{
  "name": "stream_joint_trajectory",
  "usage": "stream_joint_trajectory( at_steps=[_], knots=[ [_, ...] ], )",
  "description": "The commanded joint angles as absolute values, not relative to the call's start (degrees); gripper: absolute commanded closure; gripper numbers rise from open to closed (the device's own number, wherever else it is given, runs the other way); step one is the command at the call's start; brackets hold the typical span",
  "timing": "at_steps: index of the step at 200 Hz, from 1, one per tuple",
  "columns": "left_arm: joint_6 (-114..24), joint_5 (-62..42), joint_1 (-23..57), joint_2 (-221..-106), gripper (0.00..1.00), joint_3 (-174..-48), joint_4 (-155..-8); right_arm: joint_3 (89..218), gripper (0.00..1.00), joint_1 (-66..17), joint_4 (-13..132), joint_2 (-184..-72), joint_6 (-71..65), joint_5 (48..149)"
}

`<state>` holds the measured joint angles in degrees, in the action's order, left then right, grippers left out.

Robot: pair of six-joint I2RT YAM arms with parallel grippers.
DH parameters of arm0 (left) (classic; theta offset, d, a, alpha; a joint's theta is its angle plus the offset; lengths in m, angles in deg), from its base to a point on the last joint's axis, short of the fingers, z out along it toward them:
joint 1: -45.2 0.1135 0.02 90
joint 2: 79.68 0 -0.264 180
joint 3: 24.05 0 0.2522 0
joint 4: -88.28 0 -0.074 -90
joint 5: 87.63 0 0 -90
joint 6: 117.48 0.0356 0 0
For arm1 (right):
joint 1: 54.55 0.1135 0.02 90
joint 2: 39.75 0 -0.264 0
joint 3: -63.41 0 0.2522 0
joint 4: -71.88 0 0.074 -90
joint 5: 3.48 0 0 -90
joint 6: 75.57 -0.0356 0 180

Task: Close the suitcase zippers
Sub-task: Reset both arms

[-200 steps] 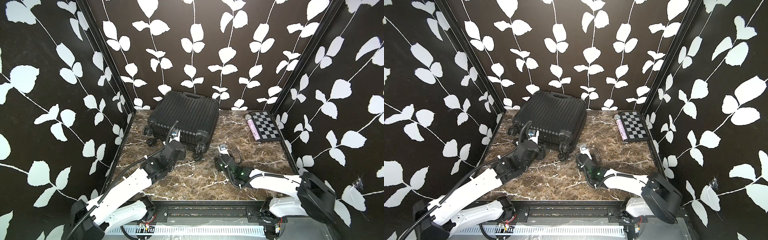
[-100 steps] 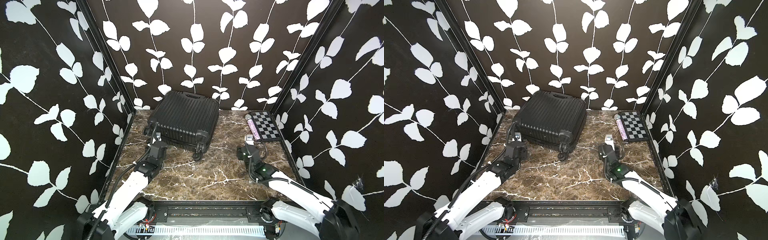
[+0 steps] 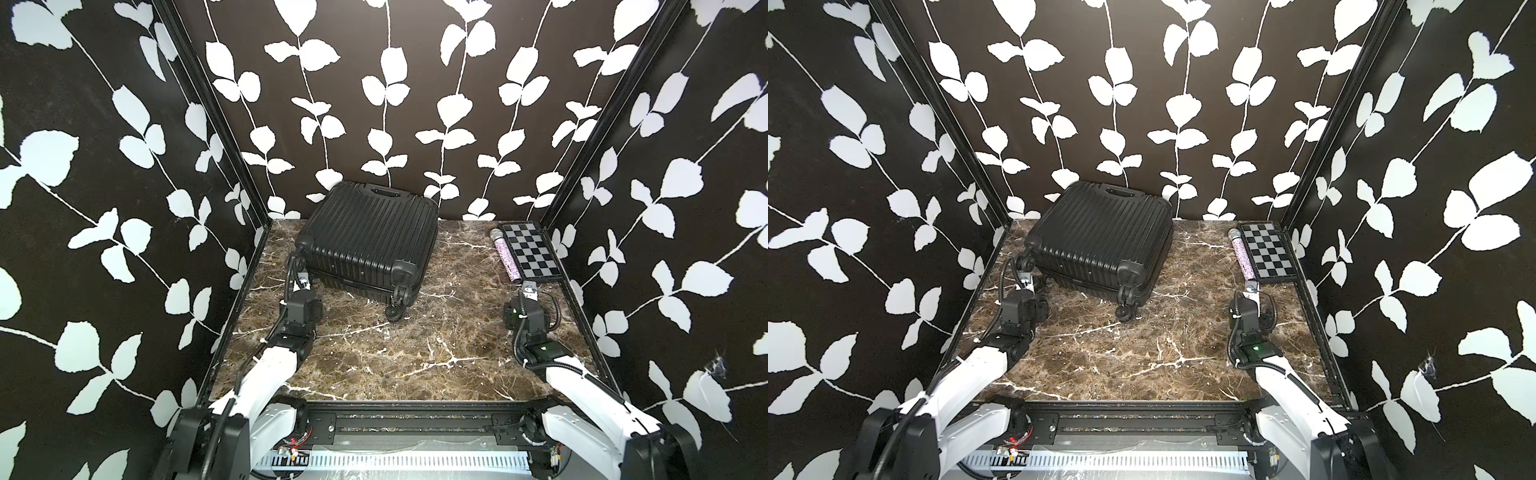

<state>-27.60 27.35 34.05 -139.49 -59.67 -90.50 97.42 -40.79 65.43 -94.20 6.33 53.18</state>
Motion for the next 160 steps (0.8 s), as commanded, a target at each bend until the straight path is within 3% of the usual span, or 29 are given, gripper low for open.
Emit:
stream_joint_trajectory(
  at_steps=[1, 59, 108, 147, 160],
  knots=[
    [-26.4, 19.5, 37.6, -143.3, 0.27, -56.7, -103.4, 95.9, 0.24, -44.1, 75.4, -97.1, 7.7, 58.0],
    [-22.6, 7.5, 39.6, -153.4, 0.25, -58.9, -113.7, 94.0, 0.24, -49.6, 91.2, -106.6, 9.0, 67.4],
    [-19.9, 6.3, 39.7, -156.6, 0.24, -58.0, -121.6, 95.3, 0.22, -51.3, 97.7, -112.0, 10.4, 75.1],
    [-18.9, 5.8, 40.8, -168.3, 0.22, -52.2, -146.1, 96.9, 0.22, -52.2, 100.4, -115.4, 12.5, 76.9],
    [-18.6, 3.6, 41.2, -170.6, 0.22, -52.7, -147.9, 96.1, 0.21, -52.4, 104.2, -116.8, 13.8, 77.2]
  ],
)
